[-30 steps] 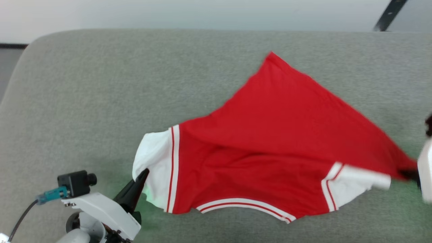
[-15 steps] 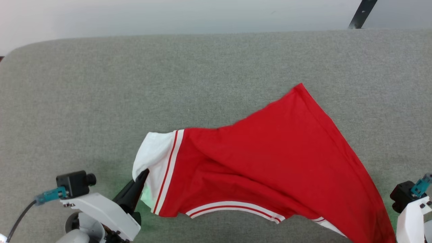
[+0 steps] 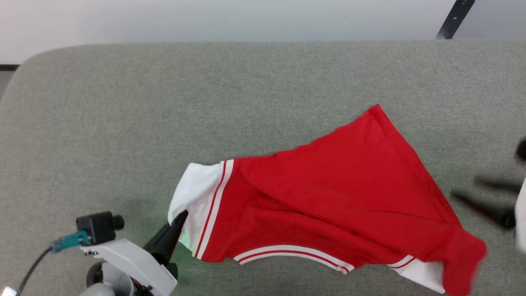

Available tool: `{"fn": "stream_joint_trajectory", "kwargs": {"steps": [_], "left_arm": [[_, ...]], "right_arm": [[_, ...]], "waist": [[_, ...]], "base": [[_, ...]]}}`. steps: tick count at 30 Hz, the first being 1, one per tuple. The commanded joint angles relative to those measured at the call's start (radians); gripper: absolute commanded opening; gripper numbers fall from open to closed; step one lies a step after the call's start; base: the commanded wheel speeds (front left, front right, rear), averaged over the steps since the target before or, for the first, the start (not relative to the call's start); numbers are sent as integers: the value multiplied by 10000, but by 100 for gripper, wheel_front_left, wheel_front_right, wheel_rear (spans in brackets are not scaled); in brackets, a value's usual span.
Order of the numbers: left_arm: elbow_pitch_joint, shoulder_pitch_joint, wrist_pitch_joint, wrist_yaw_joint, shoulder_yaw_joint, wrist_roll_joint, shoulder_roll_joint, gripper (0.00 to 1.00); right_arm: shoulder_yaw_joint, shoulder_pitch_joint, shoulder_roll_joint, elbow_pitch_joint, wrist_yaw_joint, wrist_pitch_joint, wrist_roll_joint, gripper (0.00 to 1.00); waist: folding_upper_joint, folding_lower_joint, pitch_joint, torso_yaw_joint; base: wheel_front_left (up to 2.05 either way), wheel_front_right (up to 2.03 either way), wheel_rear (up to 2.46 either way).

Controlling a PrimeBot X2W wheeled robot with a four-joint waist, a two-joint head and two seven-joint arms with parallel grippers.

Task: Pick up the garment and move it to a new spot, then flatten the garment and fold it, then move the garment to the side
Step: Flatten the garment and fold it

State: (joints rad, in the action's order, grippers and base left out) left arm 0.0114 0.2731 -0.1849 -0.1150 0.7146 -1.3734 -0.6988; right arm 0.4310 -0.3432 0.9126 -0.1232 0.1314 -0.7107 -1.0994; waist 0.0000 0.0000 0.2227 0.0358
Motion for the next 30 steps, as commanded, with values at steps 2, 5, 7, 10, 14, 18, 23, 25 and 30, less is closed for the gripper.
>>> {"fn": "stream_joint_trajectory", "kwargs": {"steps": [2,5,7,10,14,18,23,25,30], "left_arm": [[-15,-85,-14,37,40,66,72,0],[-25,43,32,64,70,98,138,0],[10,128,54,104,82,119,195,0],[59,321,109,156,133,166,318,0],[155,586,128,292,155,221,492,0],[350,865,126,453,171,283,669,0],[632,1165,150,649,202,316,916,0],[751,1245,137,739,217,321,1005,0],[1032,1408,96,918,279,368,1224,0]], "right_arm": [[-495,-831,-152,-200,-16,46,922,100],[-778,-1636,-1002,-37,-16,-92,1970,100],[-694,-2137,-1588,176,-16,-274,2685,100],[-424,-2753,-2441,679,-16,-629,3507,100],[-59,-3555,-3015,1529,-16,-824,4576,100],[115,-4201,-3288,2448,-16,-517,5152,100],[270,-4692,-3352,3507,-16,-368,5318,100],[419,-4754,-3352,3840,-16,-370,5235,100],[876,-4793,-3331,4580,-16,-642,4906,100]], "waist": [[0,0,-7,82],[0,0,148,217],[0,0,296,322],[0,0,582,514],[0,0,1049,802],[0,0,1514,1079],[0,0,1885,1370],[0,0,1986,1451],[0,0,2166,1628]], "base": [[0,0,0],[0,0,0],[0,0,0],[0,0,0],[0,0,0],[0,0,0],[0,0,0],[0,0,0],[0,0,0]]}}
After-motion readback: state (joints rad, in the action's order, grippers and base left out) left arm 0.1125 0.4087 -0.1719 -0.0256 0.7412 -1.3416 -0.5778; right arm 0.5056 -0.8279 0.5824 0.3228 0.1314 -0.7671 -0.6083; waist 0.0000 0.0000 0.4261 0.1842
